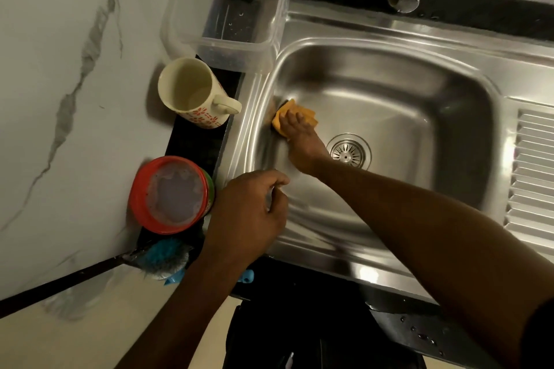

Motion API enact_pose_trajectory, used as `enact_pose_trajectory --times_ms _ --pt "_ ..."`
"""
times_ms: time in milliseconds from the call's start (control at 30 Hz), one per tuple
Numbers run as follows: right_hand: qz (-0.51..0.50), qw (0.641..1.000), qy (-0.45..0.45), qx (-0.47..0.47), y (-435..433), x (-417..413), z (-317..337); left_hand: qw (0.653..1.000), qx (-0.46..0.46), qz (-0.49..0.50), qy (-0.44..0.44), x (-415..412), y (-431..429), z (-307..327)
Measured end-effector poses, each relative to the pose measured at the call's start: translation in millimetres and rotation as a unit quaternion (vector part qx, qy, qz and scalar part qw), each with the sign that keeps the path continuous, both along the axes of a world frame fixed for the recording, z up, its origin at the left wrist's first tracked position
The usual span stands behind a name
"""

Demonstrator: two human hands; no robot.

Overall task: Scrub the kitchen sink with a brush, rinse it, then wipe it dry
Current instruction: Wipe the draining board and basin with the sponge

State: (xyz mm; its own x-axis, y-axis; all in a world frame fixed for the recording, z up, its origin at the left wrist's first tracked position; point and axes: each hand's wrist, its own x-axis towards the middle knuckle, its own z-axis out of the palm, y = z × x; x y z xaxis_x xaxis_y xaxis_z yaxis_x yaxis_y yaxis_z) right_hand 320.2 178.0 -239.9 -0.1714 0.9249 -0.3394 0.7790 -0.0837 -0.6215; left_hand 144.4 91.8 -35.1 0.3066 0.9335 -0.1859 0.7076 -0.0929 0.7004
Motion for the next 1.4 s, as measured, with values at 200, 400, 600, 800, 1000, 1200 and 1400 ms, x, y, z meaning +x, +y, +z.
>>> enact_pose_trajectory --times_ms 200,400,600,800,1000,1200,1400 --pt "0.301 0.953 -0.033 -0.012 -58 30 -12 1.000 -0.004 -0.014 -0.003 8 -6 2" --pt "0.301 0.951 -0.009 -0.065 -91 51 12 1.000 -0.004 -0.024 0.013 13 -7 2" --pt "0.226 0.955 0.025 -0.191 -112 94 13 1.000 -0.003 -0.013 0.000 21 -10 6" --pt "0.215 0.944 -0.033 -0.247 -122 136 36 1.000 -0.003 -0.013 0.001 26 -8 3" --pt "0.300 0.906 -0.137 -0.266 -82 234 -50 1.000 -0.015 -0.025 0.002 30 -5 -1" --pt "0.281 0.924 -0.206 -0.155 27 139 125 0.999 -0.025 -0.044 0.001 36 -4 -3" --pt "0.308 0.927 -0.198 0.081 66 110 109 0.999 -0.035 -0.026 -0.001 37 -3 -11"
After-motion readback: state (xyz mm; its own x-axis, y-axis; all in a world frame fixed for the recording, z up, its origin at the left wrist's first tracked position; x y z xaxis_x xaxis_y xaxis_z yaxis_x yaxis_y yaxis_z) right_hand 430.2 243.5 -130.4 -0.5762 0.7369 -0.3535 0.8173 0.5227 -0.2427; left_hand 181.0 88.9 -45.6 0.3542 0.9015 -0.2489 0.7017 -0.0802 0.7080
